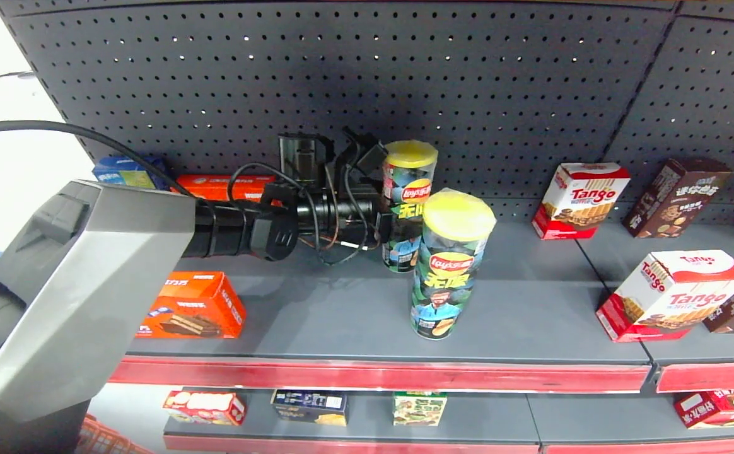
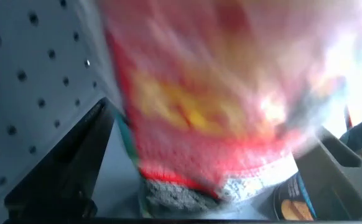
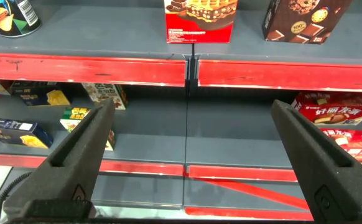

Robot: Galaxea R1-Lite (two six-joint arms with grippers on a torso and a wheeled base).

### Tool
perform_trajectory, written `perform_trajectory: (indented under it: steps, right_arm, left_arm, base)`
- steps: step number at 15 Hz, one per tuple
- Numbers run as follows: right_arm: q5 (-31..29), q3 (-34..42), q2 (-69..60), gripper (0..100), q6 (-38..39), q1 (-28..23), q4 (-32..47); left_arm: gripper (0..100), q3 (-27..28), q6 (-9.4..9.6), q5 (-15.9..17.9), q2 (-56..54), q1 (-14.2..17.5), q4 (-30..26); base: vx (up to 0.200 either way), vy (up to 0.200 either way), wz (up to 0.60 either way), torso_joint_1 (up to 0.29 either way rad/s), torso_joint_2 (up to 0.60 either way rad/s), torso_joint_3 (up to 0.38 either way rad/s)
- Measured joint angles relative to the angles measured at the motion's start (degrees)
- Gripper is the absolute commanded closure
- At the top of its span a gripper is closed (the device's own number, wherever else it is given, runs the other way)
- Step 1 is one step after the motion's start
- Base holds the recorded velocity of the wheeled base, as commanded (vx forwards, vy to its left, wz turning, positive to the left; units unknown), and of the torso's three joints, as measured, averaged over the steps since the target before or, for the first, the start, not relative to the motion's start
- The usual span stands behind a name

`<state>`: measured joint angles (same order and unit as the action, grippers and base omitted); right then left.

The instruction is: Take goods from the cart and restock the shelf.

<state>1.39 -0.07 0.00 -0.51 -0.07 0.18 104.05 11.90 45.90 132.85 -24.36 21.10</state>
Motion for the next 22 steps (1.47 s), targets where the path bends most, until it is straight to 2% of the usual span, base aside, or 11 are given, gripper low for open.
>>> perform_trajectory:
  steps: [2,4,8,11,13,15,18,22]
  right_arm:
    - [0.0,0.0,0.0,0,0.0,-0.04,0.0]
    - [0.0,0.0,0.0,0,0.02,-0.04,0.0]
    - [0.0,0.0,0.0,0,0.0,0.0,0.0]
    - [0.0,0.0,0.0,0,0.0,-0.04,0.0]
    - [0.0,0.0,0.0,0,0.0,-0.02,-0.02]
    - [0.0,-0.02,0.0,0,0.0,-0.02,0.0]
    - [-0.02,-0.02,0.0,0,0.02,0.0,0.0]
    - [0.0,0.0,0.0,0,0.0,-0.02,-0.02]
  left_arm:
    - [0,-2.23,0.68,-0.22,-1.34,0.35,0.24]
    - [0,-5.51,3.32,-1.32,-3.56,0.72,-0.02]
    - [0,-15.81,9.28,-8.31,-10.03,1.38,-0.22]
    - [0,-19.13,10.37,-12.42,-12.21,1.46,0.13]
    - [0,-19.98,12.68,-15.32,-12.73,1.43,-0.13]
    - [0,-20.07,13.06,-18.22,-12.87,1.49,-0.11]
    - [0,-19.71,13.01,-20.86,-12.79,1.54,-0.11]
    - [0,-19.52,13.01,-22.64,-12.21,1.9,-0.15]
  base:
    - [0.0,0.0,0.0,0.0,0.0,0.0]
    - [0.0,0.0,0.0,0.0,0.0,0.0]
    - [0.0,0.0,0.0,0.0,0.0,0.0]
    - [0.0,0.0,0.0,0.0,0.0,0.0]
    - [0.0,0.0,0.0,0.0,0.0,0.0]
    - [0.0,0.0,0.0,0.0,0.0,0.0]
    - [0.0,0.0,0.0,0.0,0.0,0.0]
    - [0.0,0.0,0.0,0.0,0.0,0.0]
